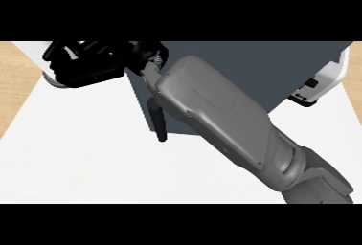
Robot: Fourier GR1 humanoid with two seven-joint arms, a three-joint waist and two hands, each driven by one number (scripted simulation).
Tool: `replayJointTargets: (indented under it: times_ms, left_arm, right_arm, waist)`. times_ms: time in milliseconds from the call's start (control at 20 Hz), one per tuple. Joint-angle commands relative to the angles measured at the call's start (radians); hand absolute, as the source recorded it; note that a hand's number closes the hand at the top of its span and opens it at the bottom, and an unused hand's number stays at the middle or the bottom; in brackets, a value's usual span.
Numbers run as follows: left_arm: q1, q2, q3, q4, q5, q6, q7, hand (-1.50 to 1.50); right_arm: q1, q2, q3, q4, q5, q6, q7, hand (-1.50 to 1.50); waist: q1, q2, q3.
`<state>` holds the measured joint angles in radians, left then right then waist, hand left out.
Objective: Pick up the wine, place it into the cabinet and close the cabinet
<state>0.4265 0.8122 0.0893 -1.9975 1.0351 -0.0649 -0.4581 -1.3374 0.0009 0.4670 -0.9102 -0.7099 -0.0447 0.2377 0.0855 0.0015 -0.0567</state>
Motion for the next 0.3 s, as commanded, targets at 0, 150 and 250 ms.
replayJointTargets:
  times_ms: [0, 150, 250]
  left_arm:
    - [-0.004, -0.003, -0.023, -0.028, 0.016, -0.005, 0.020, -1.50]
    - [-0.015, -0.010, -0.039, -0.040, 0.027, 0.008, 0.035, -1.50]
    - [-0.024, -0.011, -0.065, -0.055, 0.020, 0.020, 0.049, -1.50]
  right_arm:
    - [0.084, -0.162, -0.096, 0.120, 0.010, -0.003, -0.081, 1.50]
    - [0.073, -0.167, -0.091, 0.130, -0.018, 0.017, -0.088, 1.50]
    - [0.067, -0.167, -0.080, 0.141, -0.030, 0.039, -0.104, 1.50]
  waist:
    - [-0.064, 0.043, 0.057]
    - [-0.078, 0.037, 0.057]
    - [-0.087, 0.043, 0.058]
